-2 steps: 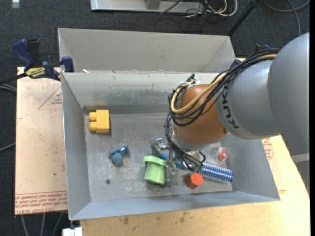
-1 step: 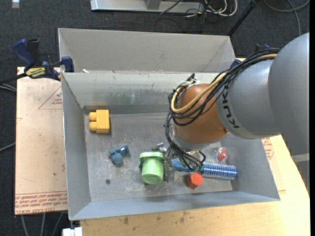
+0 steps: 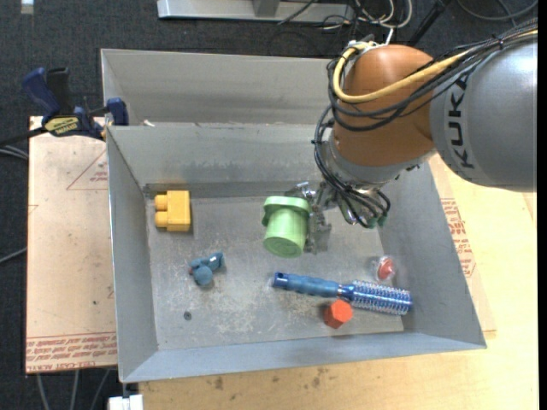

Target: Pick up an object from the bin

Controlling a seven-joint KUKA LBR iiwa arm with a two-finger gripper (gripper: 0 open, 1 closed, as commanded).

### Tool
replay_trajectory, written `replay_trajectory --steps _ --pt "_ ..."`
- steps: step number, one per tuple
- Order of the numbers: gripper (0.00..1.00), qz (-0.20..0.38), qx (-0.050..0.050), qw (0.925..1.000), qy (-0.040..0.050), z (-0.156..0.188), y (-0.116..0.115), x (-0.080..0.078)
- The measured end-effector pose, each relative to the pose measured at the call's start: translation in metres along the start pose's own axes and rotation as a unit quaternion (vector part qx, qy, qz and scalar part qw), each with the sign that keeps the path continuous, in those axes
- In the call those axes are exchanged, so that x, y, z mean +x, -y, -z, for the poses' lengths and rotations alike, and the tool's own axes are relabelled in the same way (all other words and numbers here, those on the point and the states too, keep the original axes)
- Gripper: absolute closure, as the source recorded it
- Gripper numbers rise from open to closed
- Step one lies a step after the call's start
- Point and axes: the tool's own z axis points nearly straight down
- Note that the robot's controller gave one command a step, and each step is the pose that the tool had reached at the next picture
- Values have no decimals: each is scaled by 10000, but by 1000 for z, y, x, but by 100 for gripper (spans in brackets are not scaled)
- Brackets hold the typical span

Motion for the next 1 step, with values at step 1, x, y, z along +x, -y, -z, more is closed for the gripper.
replay_trajectory --steps 1 --pt "100 845 -18 9964 -28 38 -42 -38"
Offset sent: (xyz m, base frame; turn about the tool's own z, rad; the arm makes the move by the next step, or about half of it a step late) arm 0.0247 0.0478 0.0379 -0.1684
